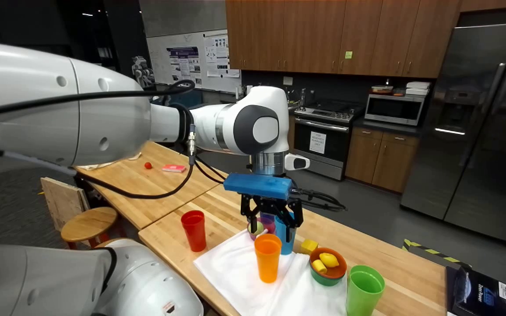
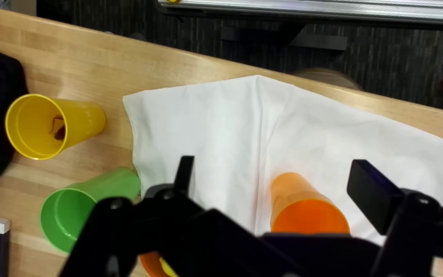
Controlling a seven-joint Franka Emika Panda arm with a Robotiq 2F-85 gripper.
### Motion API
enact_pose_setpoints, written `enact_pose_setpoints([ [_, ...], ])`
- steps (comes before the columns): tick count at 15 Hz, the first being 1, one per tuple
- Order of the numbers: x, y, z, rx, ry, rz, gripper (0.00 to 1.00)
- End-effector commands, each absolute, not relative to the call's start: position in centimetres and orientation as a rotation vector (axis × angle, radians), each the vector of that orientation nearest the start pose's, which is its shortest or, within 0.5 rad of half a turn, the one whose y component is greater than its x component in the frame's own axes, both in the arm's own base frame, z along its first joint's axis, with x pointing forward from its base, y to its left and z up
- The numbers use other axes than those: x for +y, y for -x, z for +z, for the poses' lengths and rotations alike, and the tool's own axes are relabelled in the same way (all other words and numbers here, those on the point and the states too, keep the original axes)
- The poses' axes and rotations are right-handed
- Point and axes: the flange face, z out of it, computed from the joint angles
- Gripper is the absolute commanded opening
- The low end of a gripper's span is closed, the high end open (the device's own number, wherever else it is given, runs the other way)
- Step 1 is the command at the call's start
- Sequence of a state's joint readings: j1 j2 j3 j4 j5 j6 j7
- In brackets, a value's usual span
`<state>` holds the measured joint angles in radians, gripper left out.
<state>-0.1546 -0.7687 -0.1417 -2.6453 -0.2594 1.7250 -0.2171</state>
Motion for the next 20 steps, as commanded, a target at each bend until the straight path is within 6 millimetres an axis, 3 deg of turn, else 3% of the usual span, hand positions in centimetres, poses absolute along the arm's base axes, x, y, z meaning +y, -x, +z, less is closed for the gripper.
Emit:
enact_pose_setpoints([
  [1,-11.2,-28.4,46.0,-0.045,3.241,0.301,1.00],
  [9,-11.2,-28.4,46.0,-0.045,3.241,0.301,1.00],
  [12,-11.3,-28.9,45.9,-0.152,3.270,0.306,1.00],
  [16,-9.5,-32.5,46.2,-0.454,3.299,0.185,1.00],
  [20,-5.1,-37.2,48.4,-0.832,3.266,0.042,1.00],
])
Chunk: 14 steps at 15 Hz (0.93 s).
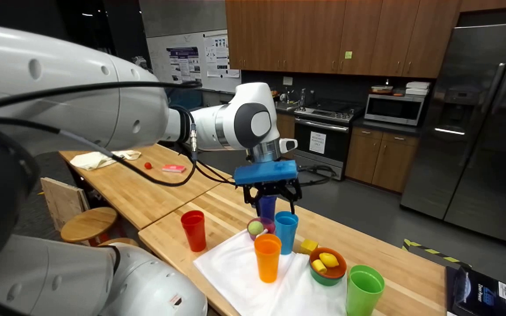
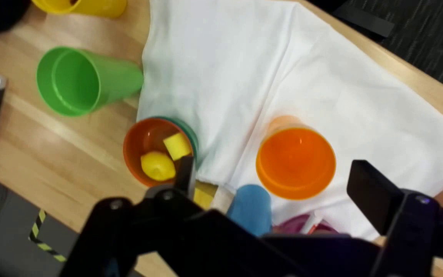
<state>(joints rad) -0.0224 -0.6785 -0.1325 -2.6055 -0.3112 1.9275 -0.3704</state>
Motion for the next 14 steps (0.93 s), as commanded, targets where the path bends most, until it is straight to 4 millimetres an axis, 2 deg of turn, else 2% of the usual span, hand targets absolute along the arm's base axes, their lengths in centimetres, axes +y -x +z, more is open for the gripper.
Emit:
enact_pose_setpoints([
  [1,-3.8,-38.2,48.8,-0.890,3.258,0.026,1.00],
  [3,-1.9,-40.1,49.3,-0.971,3.233,0.031,1.00],
  [6,-0.2,-42.6,49.9,-0.953,3.227,0.147,1.00],
  [7,-0.6,-40.4,49.2,-0.957,3.245,0.063,1.00],
  [10,-0.1,-42.3,49.3,-0.961,3.240,0.129,1.00],
  [14,-0.1,-42.6,49.2,-0.959,3.239,0.147,1.00],
])
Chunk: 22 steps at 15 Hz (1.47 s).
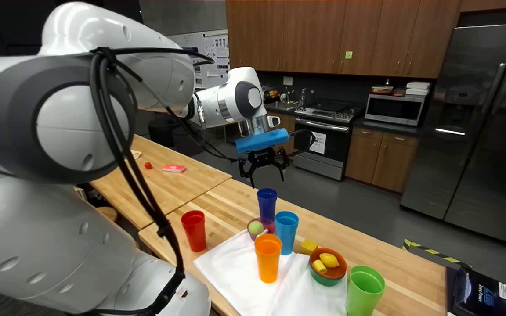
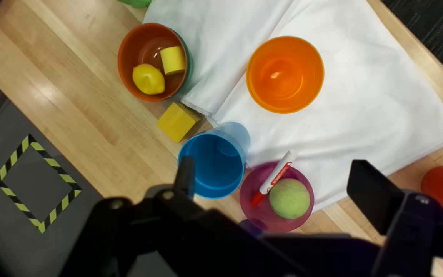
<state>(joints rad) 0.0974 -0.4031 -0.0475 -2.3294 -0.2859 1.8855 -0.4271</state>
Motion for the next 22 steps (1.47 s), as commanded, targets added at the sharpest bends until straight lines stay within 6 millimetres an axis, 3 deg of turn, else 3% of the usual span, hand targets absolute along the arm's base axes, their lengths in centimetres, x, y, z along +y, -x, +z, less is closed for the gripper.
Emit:
enact_pose_setpoints([
  [1,-0.1,-42.6,49.2,-0.958,3.239,0.148,1.00],
  [6,-0.7,-42.4,50.0,-1.055,3.250,0.062,1.00],
  [10,-3.1,-42.6,49.2,-1.114,3.237,0.112,1.00],
  [17,-9.8,-42.8,46.5,-0.932,3.264,0.240,1.00],
  [22,-9.8,-43.2,42.6,-1.080,3.230,0.241,1.00],
])
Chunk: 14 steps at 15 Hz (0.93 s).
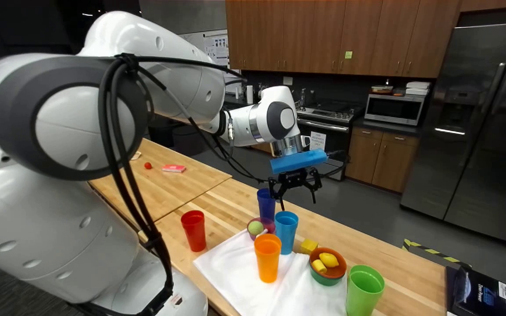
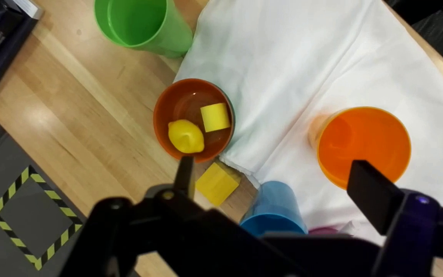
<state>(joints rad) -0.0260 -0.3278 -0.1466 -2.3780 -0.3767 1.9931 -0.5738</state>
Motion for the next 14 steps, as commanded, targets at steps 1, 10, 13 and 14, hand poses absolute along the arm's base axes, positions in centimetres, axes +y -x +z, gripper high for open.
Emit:
enact_pose_setpoints([
  [1,-9.6,-43.3,41.7,-1.112,3.210,0.243,1.00],
  [10,-8.2,-43.3,38.8,-1.130,3.160,0.353,1.00],
  [13,-8.2,-43.3,38.8,-1.130,3.159,0.355,1.00],
  [14,-8.4,-43.1,38.5,-1.108,3.188,0.336,1.00],
])
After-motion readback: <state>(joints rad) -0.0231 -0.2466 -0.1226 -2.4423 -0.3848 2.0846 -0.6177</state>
